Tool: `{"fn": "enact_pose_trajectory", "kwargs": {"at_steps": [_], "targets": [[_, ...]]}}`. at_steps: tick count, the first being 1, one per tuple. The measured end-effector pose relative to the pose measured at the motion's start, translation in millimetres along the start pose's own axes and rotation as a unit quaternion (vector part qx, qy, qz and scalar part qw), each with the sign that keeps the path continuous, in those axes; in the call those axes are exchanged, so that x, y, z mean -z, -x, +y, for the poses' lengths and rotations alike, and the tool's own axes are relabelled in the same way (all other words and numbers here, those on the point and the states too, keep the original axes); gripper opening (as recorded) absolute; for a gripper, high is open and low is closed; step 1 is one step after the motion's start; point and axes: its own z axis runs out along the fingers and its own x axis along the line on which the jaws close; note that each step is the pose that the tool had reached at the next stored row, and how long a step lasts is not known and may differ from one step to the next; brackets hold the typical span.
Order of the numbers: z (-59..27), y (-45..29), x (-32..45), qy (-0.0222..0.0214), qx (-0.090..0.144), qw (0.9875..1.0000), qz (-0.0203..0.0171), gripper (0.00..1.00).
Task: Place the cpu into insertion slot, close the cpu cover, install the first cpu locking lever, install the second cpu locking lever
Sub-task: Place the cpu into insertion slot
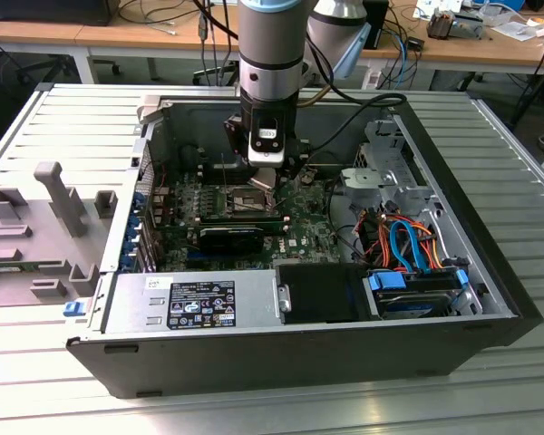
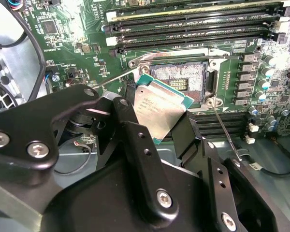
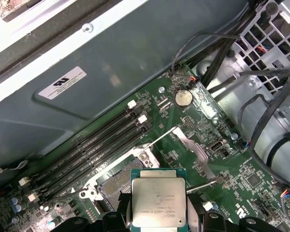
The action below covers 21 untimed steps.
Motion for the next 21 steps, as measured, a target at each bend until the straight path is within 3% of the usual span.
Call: {"fn": "enact_pose_trajectory", "kwargs": {"at_steps": [8,11,12,15,16,21], "targets": [[0.1,0.0,-0.1,-0.0047,-0.002,1.0000,-0.0036,0.54],[0.0,-0.1,0.0,-0.0094,-0.002,0.9999,-0.0070,0.54],[0.0,-0.1,0.0,-0.0119,-0.002,0.9999,-0.0087,0.54],[0.0,0.0,0.0,-0.0344,-0.001,0.9991,-0.0251,0.54],[0.0,0.0,-0.1,-0.0375,-0.001,0.9989,-0.0273,0.54],[-0.3,-0.4,0.0,-0.0377,-0.007,0.9989,-0.0277,0.54]]}}
